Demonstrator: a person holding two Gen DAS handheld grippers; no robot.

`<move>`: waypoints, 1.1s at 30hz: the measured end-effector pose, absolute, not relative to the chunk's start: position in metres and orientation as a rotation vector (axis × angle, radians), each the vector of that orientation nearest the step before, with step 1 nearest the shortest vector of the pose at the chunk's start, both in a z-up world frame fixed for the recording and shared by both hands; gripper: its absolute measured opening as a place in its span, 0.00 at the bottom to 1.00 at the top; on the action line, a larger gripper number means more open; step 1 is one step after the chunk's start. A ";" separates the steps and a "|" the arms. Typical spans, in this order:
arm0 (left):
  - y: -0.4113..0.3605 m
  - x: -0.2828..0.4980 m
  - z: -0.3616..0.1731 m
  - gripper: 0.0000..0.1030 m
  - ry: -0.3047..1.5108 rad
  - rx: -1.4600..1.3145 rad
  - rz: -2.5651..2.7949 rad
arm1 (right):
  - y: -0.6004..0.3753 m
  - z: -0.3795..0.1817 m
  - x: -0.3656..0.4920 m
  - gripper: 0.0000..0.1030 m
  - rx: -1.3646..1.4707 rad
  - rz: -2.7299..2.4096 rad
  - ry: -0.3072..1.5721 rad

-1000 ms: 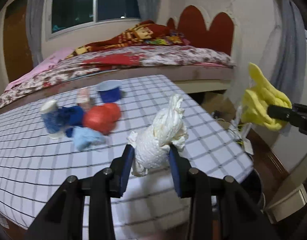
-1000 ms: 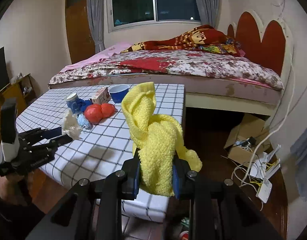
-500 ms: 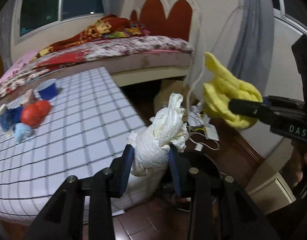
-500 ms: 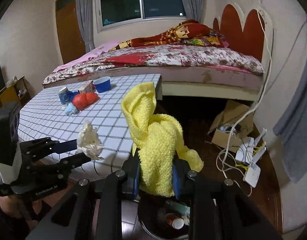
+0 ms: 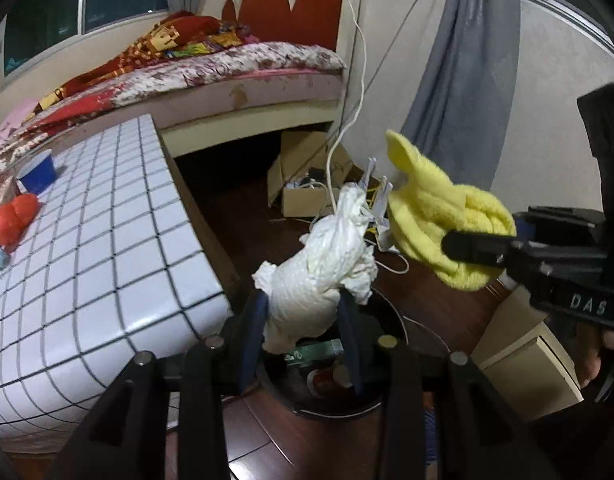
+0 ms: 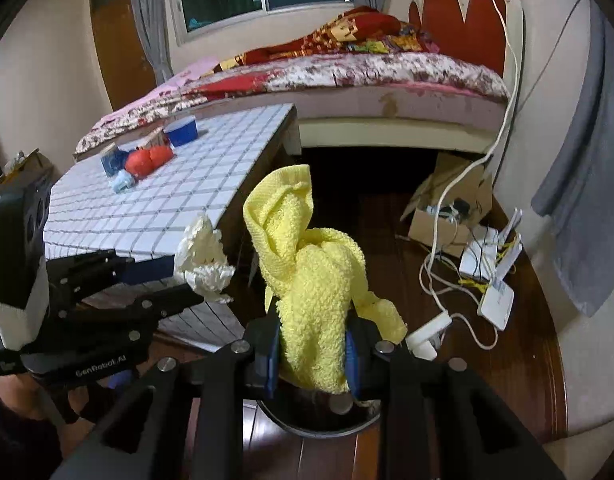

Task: Collect trash
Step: 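Carry the tissue and yellow towel with both tools over the black bin, then open both tools to drop the tissue and towel into the bin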

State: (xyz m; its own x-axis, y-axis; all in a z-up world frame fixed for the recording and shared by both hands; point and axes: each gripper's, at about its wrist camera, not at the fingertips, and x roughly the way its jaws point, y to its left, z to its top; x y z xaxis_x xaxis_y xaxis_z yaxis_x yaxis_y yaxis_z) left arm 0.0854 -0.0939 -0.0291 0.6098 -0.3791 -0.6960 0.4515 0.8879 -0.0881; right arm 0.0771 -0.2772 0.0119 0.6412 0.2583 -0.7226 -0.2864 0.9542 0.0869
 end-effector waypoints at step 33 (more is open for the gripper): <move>-0.117 0.108 -0.115 0.92 0.971 0.099 -0.457 | -0.303 -0.087 0.130 0.76 -0.001 0.202 1.028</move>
